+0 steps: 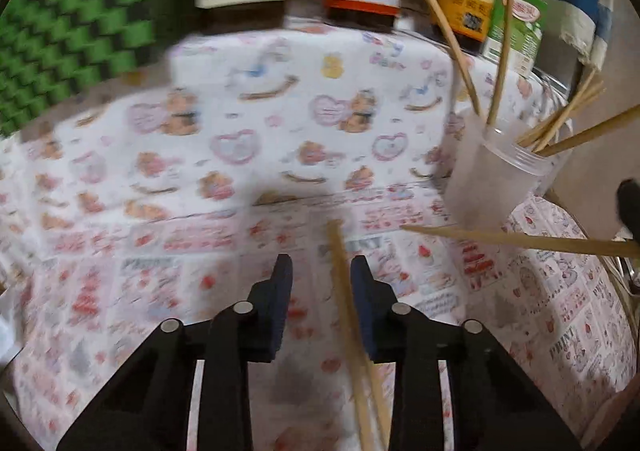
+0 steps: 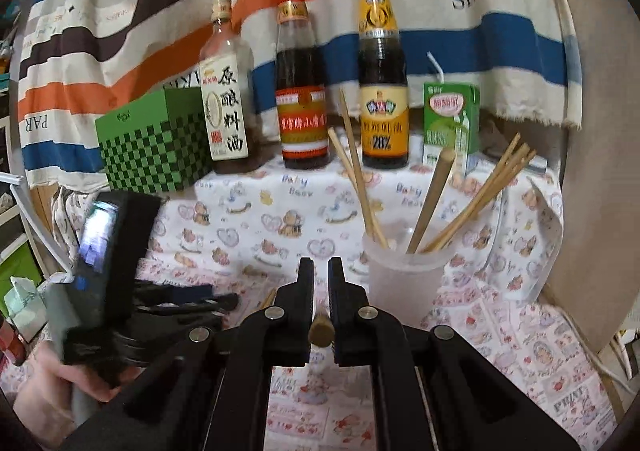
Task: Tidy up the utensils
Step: 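Lift the chopstick with the right gripper while the left gripper grasps a chopstick from the pile, then carry both held chopsticks over the clear cup with both grippers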
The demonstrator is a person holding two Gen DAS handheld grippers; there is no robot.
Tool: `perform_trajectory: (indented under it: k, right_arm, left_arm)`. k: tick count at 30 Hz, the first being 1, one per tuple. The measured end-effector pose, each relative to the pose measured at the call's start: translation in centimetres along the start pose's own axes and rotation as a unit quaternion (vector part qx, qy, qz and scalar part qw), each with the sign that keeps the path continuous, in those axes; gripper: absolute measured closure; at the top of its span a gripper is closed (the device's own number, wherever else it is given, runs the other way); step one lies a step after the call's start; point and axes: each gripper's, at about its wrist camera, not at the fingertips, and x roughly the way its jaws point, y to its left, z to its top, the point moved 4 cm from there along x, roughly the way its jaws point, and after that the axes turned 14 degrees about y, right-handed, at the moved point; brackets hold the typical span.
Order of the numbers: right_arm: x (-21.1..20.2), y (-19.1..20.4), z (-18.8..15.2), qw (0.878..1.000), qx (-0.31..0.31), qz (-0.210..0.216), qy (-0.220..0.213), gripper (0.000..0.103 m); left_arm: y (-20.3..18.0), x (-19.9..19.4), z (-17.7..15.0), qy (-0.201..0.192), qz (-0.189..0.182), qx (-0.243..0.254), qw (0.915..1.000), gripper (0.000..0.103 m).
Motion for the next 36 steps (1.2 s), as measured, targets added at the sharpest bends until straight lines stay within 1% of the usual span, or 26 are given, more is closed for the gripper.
perform_trajectory:
  k: [2,4,5,6,7,8,11,15,17,22,24,25,28,30,32,34,36]
  right_arm:
    - [-0.1,-0.2,0.1,1.000,0.004,0.001,-0.006,0.095]
    - [-0.1,-0.4,0.2,1.000,0.009,0.001,-0.007,0.095]
    - [-0.1,-0.6,0.3,1.000,0.013,0.002,-0.006,0.095]
    - [-0.1,-0.7,0.3,1.000,0.015,0.003,-0.005,0.095]
    - [-0.1,-0.8,0.3,1.000,0.017,0.003,-0.003,0.095]
    - [-0.1,-0.9,0.3,1.000,0.017,0.003,-0.002,0.095]
    - [0.0,-0.9,0.4,1.000,0.012,0.001,0.001,0.095]
    - [0.2,-1.0,0.3,1.000,0.013,0.000,0.003,0.095]
    - [0.2,-1.1,0.3,1.000,0.014,-0.001,0.002,0.095]
    - [0.3,-1.1,0.3,1.000,0.014,-0.003,0.004,0.095]
    - [0.4,-1.1,0.2,1.000,0.013,-0.004,0.006,0.095]
    - [0.5,-1.1,0.2,1.000,0.013,-0.004,0.006,0.095]
    - [0.7,-1.1,0.1,1.000,0.012,-0.007,0.007,0.095]
    - [0.5,-1.2,0.1,1.000,0.013,0.004,0.001,0.095]
    - [0.0,-1.1,0.2,1.000,0.013,0.020,-0.008,0.095]
    - [-0.6,-1.1,0.4,0.999,0.015,0.025,-0.021,0.095]
    - [-1.3,-1.0,0.5,0.999,0.014,0.026,-0.035,0.095]
  left_arm:
    - [-0.2,1.1,0.2,0.010,-0.001,-0.002,0.9999,0.079]
    - [-0.4,1.8,0.2,0.021,0.003,-0.001,0.9998,0.085]
    - [-0.4,2.0,0.2,0.024,0.008,0.000,0.9997,0.087]
    - [-0.2,2.2,0.1,0.026,0.014,-0.003,0.9996,0.091]
    - [0.0,2.4,0.2,0.028,0.022,-0.010,0.9993,0.097]
    - [0.2,2.6,0.2,0.033,0.023,-0.016,0.9991,0.099]
    - [0.1,2.9,0.0,0.044,-0.003,-0.015,0.9989,0.099]
    - [0.0,3.4,-0.1,0.055,-0.021,-0.021,0.9980,0.099]
    - [-0.1,3.7,-0.1,0.058,-0.015,-0.022,0.9980,0.099]
    - [-0.3,3.7,-0.2,0.063,-0.012,-0.022,0.9977,0.099]
    - [-0.5,4.0,-0.4,0.071,0.003,-0.015,0.9974,0.096]
    - [-0.6,4.0,-0.4,0.068,0.005,-0.016,0.9975,0.095]
    - [-0.6,4.1,-0.3,0.075,0.015,-0.025,0.9968,0.095]
    - [-0.5,4.1,-0.4,0.072,0.010,-0.024,0.9971,0.097]
    - [-0.3,3.6,-0.4,0.068,-0.004,-0.021,0.9975,0.098]
    - [0.0,1.9,-0.1,0.036,-0.007,-0.027,0.9989,0.098]
    - [0.2,-0.8,0.2,-0.012,-0.007,-0.036,0.9993,0.098]
